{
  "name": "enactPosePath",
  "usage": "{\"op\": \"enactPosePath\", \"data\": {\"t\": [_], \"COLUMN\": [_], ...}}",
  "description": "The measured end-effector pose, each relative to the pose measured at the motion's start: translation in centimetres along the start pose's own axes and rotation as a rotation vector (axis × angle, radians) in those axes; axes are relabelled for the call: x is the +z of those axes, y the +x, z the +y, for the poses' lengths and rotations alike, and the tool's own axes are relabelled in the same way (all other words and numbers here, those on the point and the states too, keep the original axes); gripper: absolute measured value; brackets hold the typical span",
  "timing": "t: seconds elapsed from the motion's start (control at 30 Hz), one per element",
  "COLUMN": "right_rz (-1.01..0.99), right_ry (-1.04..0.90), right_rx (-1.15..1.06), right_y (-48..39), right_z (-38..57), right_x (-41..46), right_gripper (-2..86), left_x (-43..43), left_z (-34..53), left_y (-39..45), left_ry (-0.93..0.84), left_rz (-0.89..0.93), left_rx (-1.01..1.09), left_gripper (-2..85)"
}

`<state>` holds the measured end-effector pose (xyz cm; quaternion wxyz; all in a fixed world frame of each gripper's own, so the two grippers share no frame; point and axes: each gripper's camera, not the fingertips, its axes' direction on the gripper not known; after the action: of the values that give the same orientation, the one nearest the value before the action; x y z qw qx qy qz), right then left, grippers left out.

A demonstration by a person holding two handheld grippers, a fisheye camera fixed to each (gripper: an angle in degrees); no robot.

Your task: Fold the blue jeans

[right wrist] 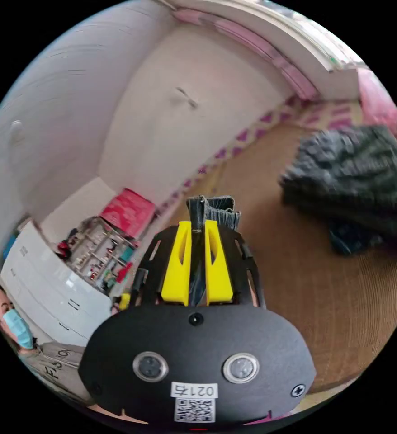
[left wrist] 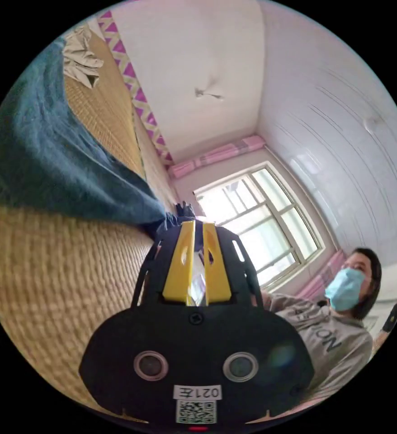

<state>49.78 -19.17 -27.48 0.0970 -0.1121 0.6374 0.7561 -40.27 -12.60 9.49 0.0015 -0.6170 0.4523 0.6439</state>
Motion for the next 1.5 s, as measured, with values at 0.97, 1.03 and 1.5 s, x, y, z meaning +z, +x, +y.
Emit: {"op": "enactPosePath", "data": {"t": [0.97,1.03,1.5], "right_rz": [0.385,0.332,-0.171], "right_ry": [-0.494,-0.539,-1.016], "right_rx": [-0.922,-0.988,-0.744], "right_y": [-85.2,-90.8,-117.4], "right_z": [-18.8,-20.8,-45.6], "right_x": [31.8,39.7,97.2], "right_gripper": [8.3,8.3,12.7], "left_x": [7.9,7.4,-0.8], "left_z": [8.6,9.6,14.4], "left_y": [8.6,9.1,10.6], "left_ry": [-0.142,-0.135,-0.004], "left_rz": [-0.205,-0.23,-0.315], "left_rx": [0.232,0.241,0.217], "left_gripper": [3.9,3.9,4.4]}}
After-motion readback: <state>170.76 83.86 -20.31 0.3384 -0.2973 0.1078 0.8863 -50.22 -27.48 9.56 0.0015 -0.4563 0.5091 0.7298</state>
